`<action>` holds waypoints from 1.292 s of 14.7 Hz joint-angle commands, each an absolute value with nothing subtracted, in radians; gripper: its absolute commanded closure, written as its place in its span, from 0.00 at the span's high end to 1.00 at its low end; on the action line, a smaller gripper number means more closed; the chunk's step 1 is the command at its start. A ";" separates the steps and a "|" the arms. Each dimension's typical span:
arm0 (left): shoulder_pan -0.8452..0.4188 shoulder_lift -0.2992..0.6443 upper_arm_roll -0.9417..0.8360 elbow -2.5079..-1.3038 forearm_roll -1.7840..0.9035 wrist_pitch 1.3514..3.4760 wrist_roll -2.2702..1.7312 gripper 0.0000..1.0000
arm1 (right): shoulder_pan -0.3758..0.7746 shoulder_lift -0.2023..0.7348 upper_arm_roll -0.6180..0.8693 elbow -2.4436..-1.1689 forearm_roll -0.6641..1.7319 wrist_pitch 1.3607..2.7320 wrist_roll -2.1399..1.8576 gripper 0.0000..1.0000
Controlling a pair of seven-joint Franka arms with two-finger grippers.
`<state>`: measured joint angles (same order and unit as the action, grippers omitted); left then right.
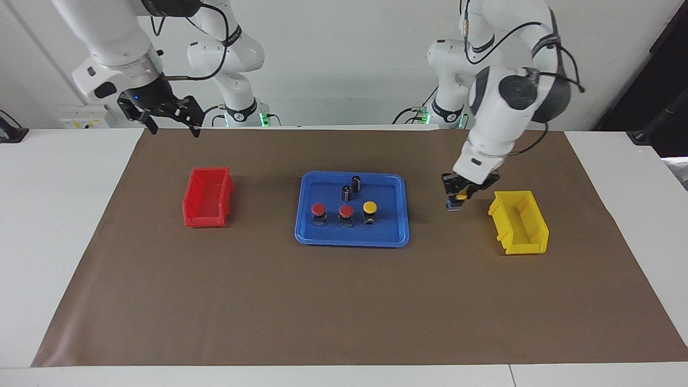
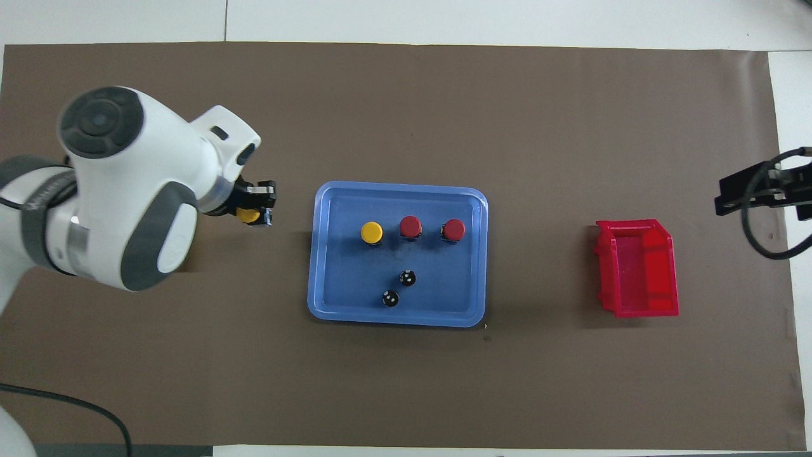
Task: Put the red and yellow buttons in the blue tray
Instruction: 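Carry the yellow button into the blue tray and open the left gripper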
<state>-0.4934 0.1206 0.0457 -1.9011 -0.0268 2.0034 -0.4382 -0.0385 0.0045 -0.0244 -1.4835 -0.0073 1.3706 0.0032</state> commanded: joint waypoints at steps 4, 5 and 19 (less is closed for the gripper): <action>-0.586 0.175 0.063 -1.950 -0.055 2.144 -0.483 0.01 | -0.069 0.014 -0.117 -1.503 -0.018 1.373 -0.169 1.00; -0.595 0.179 0.063 -1.950 -0.057 2.152 -0.485 0.01 | -0.058 0.005 -0.117 -1.525 -0.018 1.382 -0.161 1.00; -0.652 0.261 0.066 -1.944 -0.057 2.238 -0.502 0.71 | -0.054 -0.012 -0.104 -1.532 -0.020 1.397 -0.071 1.00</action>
